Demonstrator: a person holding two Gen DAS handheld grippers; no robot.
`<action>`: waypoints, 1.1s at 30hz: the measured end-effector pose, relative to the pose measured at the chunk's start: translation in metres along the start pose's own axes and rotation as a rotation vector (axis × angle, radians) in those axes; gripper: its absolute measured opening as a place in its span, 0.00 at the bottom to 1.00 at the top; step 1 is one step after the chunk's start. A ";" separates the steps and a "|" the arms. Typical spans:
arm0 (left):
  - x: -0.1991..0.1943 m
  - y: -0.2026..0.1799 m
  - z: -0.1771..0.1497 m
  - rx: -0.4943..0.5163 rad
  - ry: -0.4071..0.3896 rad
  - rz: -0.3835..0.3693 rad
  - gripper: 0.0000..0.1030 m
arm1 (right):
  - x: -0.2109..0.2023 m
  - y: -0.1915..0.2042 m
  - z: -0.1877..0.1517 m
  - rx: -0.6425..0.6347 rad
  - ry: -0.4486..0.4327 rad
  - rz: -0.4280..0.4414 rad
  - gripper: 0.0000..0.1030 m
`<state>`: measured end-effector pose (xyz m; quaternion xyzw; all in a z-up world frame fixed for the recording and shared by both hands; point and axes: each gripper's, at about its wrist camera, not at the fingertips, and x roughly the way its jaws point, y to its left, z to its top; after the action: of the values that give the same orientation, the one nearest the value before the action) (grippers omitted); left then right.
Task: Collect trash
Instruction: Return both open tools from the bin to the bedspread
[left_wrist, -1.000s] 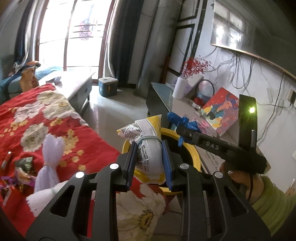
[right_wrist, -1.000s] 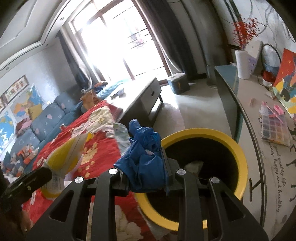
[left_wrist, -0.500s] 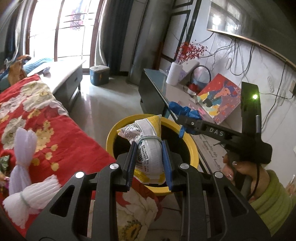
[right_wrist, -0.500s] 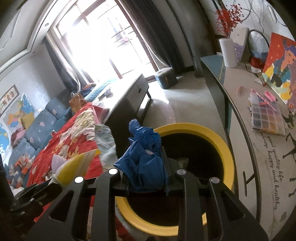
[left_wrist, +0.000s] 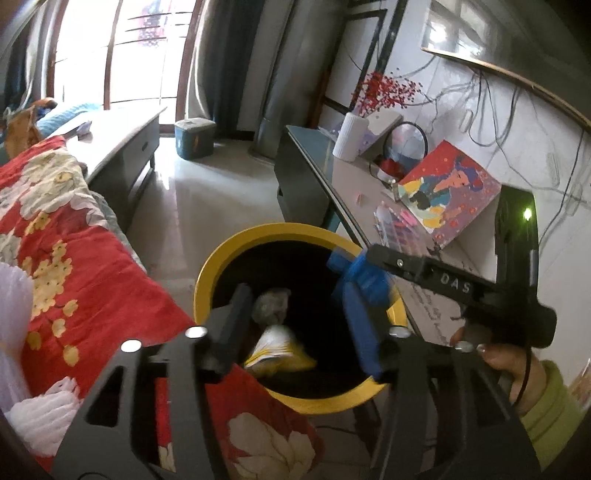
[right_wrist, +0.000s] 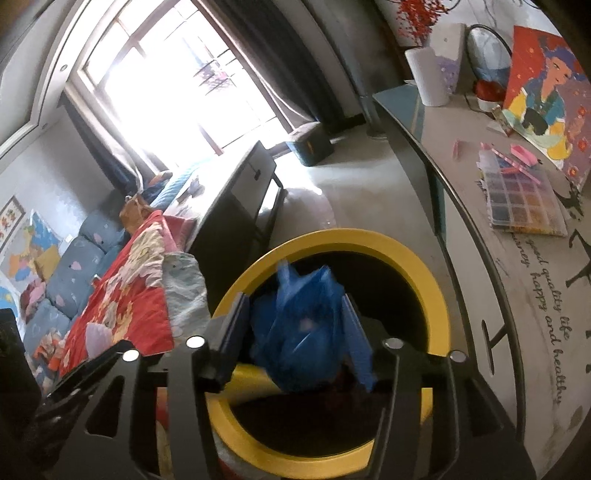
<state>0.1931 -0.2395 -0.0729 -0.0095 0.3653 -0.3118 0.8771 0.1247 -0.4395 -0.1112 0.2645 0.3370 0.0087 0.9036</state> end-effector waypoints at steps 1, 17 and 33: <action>-0.003 0.001 0.000 -0.005 -0.010 0.002 0.52 | -0.001 0.000 0.000 0.000 -0.003 -0.003 0.53; -0.063 0.020 -0.005 -0.064 -0.147 0.081 0.89 | -0.022 0.049 -0.008 -0.119 -0.064 0.018 0.67; -0.113 0.042 -0.012 -0.130 -0.248 0.143 0.89 | -0.035 0.106 -0.019 -0.244 -0.061 0.106 0.67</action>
<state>0.1470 -0.1403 -0.0203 -0.0785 0.2733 -0.2208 0.9329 0.1036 -0.3462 -0.0509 0.1701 0.2915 0.0891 0.9371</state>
